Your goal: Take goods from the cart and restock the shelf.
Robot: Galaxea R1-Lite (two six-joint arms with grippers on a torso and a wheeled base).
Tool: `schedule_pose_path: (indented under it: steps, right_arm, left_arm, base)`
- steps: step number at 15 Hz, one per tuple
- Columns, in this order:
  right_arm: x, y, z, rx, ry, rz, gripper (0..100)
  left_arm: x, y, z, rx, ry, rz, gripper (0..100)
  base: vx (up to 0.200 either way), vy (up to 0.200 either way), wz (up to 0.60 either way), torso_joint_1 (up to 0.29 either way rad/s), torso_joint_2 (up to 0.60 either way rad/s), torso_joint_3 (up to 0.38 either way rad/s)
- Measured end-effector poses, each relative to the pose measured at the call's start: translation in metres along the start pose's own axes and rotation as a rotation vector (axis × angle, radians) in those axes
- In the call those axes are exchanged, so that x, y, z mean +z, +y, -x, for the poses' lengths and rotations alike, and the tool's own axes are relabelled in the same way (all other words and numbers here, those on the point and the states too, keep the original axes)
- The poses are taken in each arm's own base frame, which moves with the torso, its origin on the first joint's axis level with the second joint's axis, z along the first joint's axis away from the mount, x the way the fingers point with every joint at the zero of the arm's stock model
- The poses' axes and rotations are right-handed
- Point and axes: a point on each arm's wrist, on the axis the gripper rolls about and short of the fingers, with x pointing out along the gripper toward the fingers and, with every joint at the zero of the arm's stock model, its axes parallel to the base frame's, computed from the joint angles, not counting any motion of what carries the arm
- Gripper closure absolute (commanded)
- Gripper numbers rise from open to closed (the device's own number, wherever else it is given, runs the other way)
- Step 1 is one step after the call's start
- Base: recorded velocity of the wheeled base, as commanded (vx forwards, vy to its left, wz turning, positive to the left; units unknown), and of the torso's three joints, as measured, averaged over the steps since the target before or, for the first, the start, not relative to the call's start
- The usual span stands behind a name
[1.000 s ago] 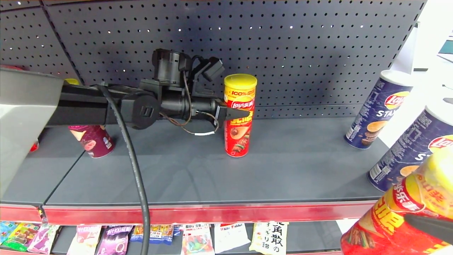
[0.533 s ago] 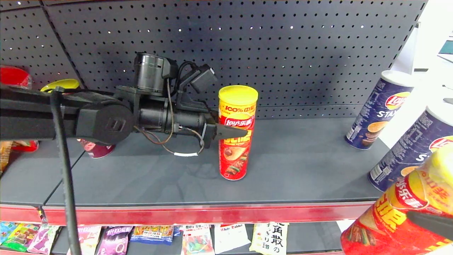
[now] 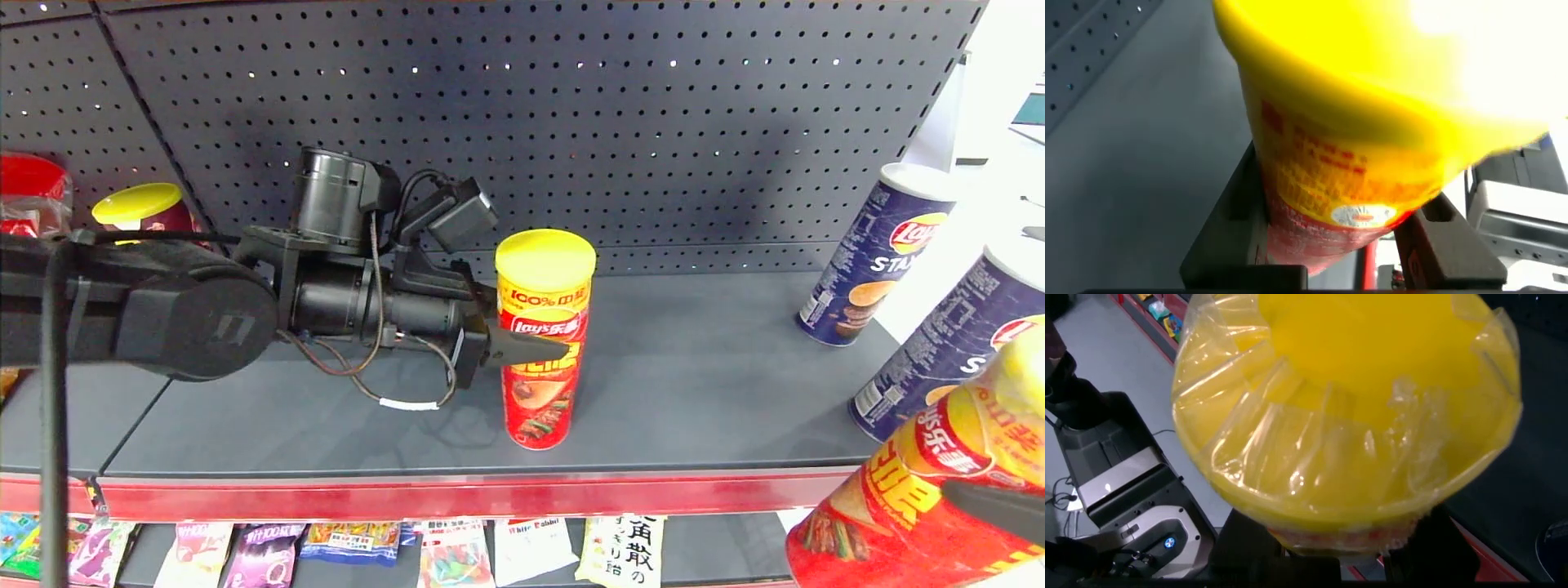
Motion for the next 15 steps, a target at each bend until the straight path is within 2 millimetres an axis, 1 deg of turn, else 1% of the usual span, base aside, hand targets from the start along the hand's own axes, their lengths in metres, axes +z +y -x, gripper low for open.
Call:
schedule_pose_path:
  steps: [4, 12, 13, 15]
  right_arm:
    - [0.000, 0.000, 0.000, 0.002, 0.002, -0.001, 100]
    - [0.000, -0.001, -0.002, 0.004, 0.007, -0.003, 100]
    - [0.000, -0.001, -0.003, 0.004, 0.008, -0.004, 100]
    - [0.001, -0.002, -0.004, 0.008, 0.012, -0.006, 100]
  left_arm:
    - [-0.005, -0.012, 0.007, -0.008, 0.005, 0.003, 100]
    - [-0.012, -0.023, 0.011, -0.022, 0.015, 0.017, 100]
    - [-0.012, -0.024, 0.012, -0.022, 0.018, 0.017, 0]
    - [-0.016, -0.025, 0.012, -0.026, 0.031, 0.029, 0]
  base:
    - [0.000, 0.000, 0.00, 0.000, 0.00, 0.000]
    - [0.000, 0.000, 0.00, 0.000, 0.00, 0.000]
    - [0.000, 0.000, 0.00, 0.000, 0.00, 0.000]
    - [0.000, 0.000, 0.00, 0.000, 0.00, 0.000]
